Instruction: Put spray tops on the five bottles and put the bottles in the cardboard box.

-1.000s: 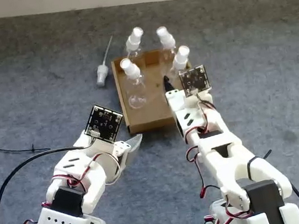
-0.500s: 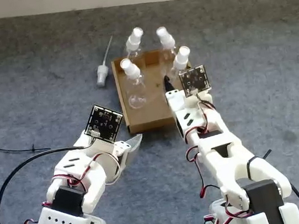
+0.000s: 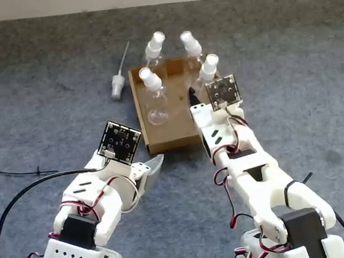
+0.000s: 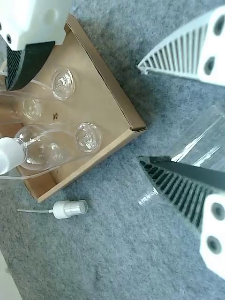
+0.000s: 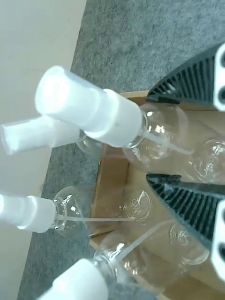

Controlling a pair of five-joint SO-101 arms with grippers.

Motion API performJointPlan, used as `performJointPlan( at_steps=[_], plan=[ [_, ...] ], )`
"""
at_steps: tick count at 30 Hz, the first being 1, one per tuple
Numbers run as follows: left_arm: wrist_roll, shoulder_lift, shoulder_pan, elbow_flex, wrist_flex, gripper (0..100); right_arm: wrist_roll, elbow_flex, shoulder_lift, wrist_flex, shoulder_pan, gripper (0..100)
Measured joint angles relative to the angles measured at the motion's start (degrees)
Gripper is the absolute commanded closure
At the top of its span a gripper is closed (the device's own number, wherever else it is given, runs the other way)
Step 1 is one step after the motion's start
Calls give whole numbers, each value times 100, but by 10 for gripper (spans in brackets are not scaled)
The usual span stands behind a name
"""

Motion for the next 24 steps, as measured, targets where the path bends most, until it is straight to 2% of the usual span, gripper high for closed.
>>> performJointPlan(
  at_steps=[2, 7, 20, 24],
  plan=[
    [0, 0, 0, 0, 0, 752, 0, -26, 0, 35, 0, 861],
    [0, 0, 0, 0, 0, 752, -9, -35, -9, 53, 0, 763],
    [0, 0, 0, 0, 0, 752, -9, -132, 9, 185, 0, 758],
    [0, 0, 0, 0, 0, 752, -9, -475, 9, 651, 0, 757]
  ],
)
